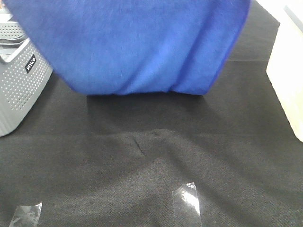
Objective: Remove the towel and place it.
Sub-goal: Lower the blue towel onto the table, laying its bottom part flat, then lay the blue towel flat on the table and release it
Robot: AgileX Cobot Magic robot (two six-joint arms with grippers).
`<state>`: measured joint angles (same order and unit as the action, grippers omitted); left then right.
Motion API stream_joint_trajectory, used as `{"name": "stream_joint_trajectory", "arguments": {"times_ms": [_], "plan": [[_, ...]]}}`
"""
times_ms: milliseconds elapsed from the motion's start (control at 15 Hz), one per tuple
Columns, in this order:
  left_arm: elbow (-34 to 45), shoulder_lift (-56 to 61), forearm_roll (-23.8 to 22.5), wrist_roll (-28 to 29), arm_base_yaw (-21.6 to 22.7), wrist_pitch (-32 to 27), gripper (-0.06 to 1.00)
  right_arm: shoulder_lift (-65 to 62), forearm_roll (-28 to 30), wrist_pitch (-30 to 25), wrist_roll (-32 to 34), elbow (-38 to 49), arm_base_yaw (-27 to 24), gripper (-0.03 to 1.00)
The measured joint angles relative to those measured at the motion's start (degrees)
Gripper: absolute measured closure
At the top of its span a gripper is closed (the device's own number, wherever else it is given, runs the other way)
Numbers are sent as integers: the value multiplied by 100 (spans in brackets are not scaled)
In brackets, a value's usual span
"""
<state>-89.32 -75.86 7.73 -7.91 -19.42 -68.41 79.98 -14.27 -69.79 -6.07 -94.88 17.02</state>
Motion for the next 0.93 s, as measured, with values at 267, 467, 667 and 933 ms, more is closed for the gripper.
{"name": "stream_joint_trajectory", "arguments": {"times_ms": [267, 467, 667, 933], "plan": [[1169, 917, 659, 0, 0, 57, 94, -762, -201, -6, 241, 882, 11, 97], [1782, 1553, 848, 0, 0, 57, 94, -1404, -625, -11, 424, 1576, 11, 97], [2235, 1833, 1077, 0, 0, 57, 94, -2057, -802, -6, 607, 2458, 11, 97], [2871, 1833, 1427, 0, 0, 63, 94, -2172, -756, 17, 607, 2968, 6, 97]]}}
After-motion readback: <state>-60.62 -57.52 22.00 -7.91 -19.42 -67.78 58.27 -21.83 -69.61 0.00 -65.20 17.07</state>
